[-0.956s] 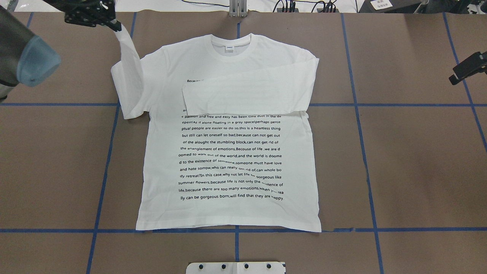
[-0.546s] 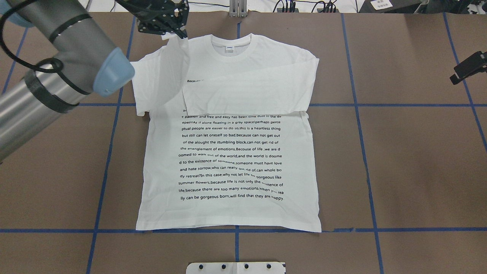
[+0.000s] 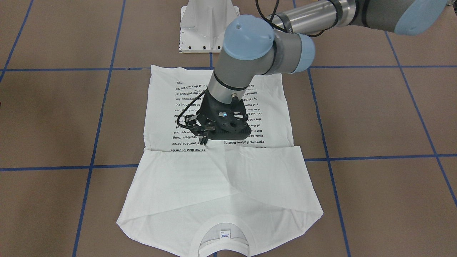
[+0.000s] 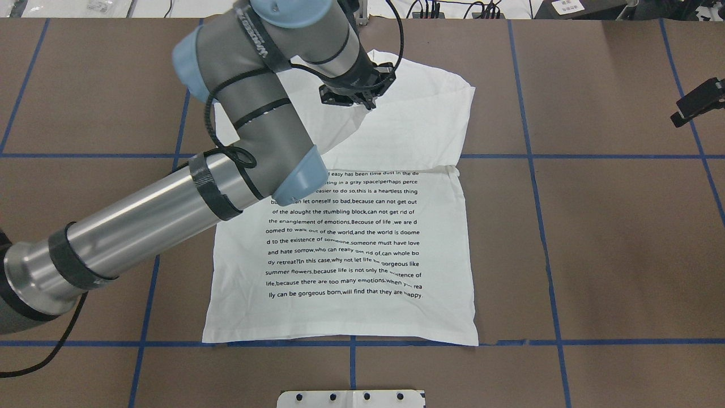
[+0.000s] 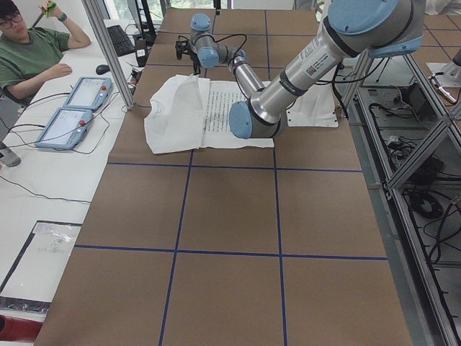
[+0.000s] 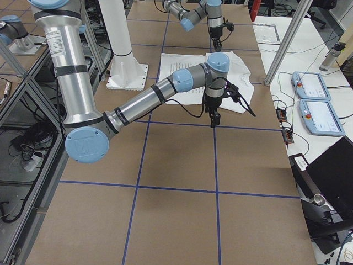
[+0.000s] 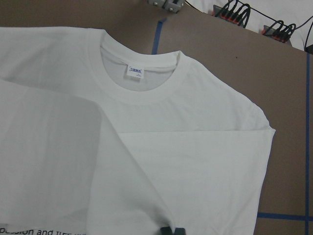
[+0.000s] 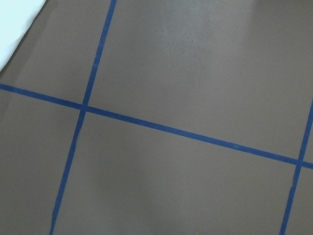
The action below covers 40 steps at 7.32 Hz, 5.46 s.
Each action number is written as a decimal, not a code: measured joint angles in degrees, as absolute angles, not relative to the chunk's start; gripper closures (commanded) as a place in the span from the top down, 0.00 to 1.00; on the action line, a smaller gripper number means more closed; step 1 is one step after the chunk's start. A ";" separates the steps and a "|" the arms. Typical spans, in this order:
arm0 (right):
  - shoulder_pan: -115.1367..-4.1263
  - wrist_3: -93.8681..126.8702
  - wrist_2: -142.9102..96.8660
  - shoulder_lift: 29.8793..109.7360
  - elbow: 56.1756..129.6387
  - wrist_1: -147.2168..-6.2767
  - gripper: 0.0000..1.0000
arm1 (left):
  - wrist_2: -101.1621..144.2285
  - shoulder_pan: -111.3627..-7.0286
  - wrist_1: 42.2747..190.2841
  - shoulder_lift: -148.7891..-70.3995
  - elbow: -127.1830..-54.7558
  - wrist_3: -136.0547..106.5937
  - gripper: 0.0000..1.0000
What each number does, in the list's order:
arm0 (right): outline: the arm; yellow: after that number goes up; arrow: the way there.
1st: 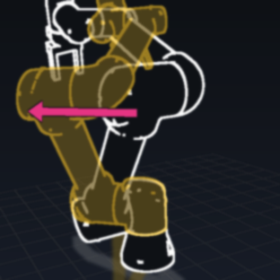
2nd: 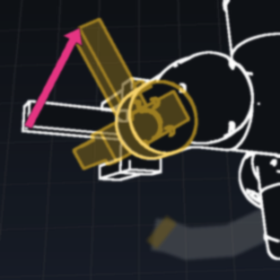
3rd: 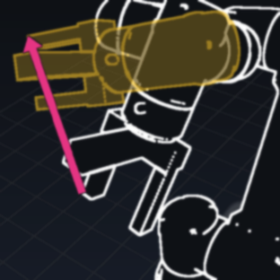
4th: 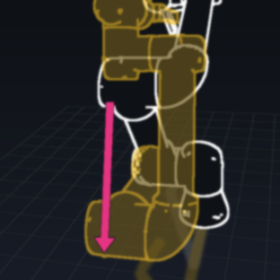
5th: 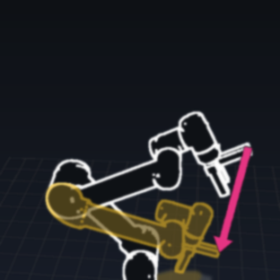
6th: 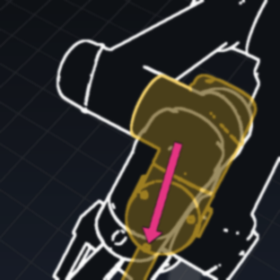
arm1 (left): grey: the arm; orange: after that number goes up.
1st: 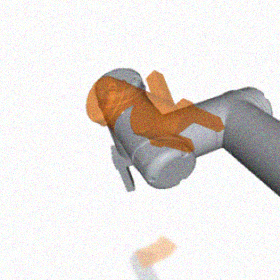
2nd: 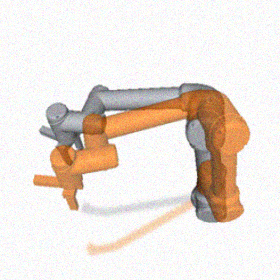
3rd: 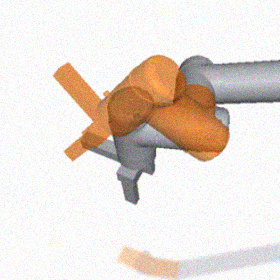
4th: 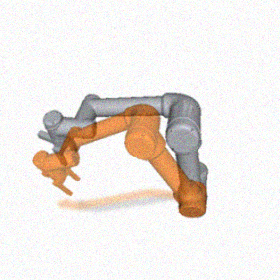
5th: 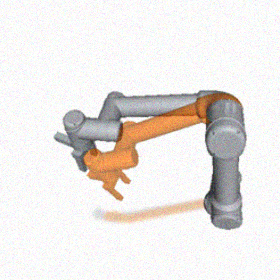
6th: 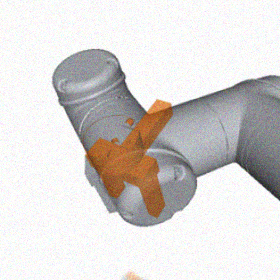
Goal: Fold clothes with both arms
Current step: 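Fold the grasped sleeve across the shirt body with the left gripper, then release the sleeve and lower both grippers toward the shirt hem, then grasp the hem corners nearest the robot with both grippers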
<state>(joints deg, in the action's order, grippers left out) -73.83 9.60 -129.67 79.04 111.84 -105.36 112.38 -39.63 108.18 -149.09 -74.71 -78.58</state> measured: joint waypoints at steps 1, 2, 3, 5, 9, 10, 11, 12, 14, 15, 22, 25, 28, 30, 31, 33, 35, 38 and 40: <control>-73.83 9.68 -129.65 78.99 111.71 -105.30 1.00 | 110.63 -37.36 110.47 -150.26 -71.70 -78.81 0.14; -73.83 9.77 -129.64 78.89 111.61 -105.25 1.00 | 109.90 -36.02 112.46 -150.76 -69.51 -78.89 0.88; -73.83 9.82 -129.64 78.78 111.44 -105.16 1.00 | 109.62 -35.07 113.55 -150.95 -68.19 -78.97 1.00; -73.78 9.86 -129.64 78.64 111.05 -104.92 1.00 | 109.52 -33.63 114.53 -151.77 -67.33 -79.58 1.00; -72.08 15.35 -129.71 74.73 109.46 -104.78 1.00 | 111.49 -34.08 107.34 -151.08 -72.05 -72.90 1.00; -71.02 17.74 -129.71 73.83 109.35 -104.66 1.00 | 112.29 -35.05 103.23 -147.97 -77.65 -69.68 1.00; -69.32 21.03 -129.61 73.00 109.45 -103.95 1.00 | 113.12 -36.20 100.38 -143.46 -83.98 -66.52 1.00; -66.81 25.62 -129.19 71.72 109.51 -102.76 1.00 | 113.62 -37.32 98.58 -138.37 -89.94 -63.18 1.00; -60.94 36.10 -126.83 70.27 111.28 -100.41 1.00 | 113.93 -38.64 97.26 -128.85 -100.09 -58.81 1.00; -57.89 41.83 -125.28 70.68 113.67 -99.39 1.00 | 114.07 -38.83 97.21 -124.70 -104.65 -58.30 1.00; -34.78 74.61 -111.93 95.62 126.80 -69.03 1.00 | 108.48 -31.67 102.98 -106.53 -120.30 -68.18 1.00; -19.31 86.13 -96.72 97.80 128.40 -67.79 1.00 | 99.40 -22.18 107.42 -100.45 -120.90 -77.40 1.00; -12.51 90.28 -89.96 97.84 128.49 -67.53 1.00 | 97.07 -17.23 108.09 -96.86 -119.57 -81.00 0.97; -12.01 90.50 -89.53 97.82 128.45 -67.50 1.00 | 96.25 -15.54 108.88 -96.33 -116.99 -81.93 0.96; -12.00 90.52 -89.49 97.82 128.42 -67.50 1.00 | 96.18 -15.18 110.86 -95.83 -115.77 -82.07 0.92; -12.08 90.53 -89.29 97.82 128.41 -67.50 1.00 | 96.33 -14.63 115.53 -94.75 -114.25 -83.12 0.85; -12.12 90.53 -88.93 97.79 128.41 -67.50 1.00 | 96.48 -13.82 116.73 -94.43 -113.95 -84.28 0.75; -12.06 90.53 -88.86 97.82 128.41 -67.50 1.00 | 96.64 -12.88 116.83 -93.64 -113.91 -84.60 0.51; -12.05 90.53 -88.86 97.84 128.41 -67.50 1.00 | 96.75 -12.35 116.77 -93.54 -114.15 -85.15 0.00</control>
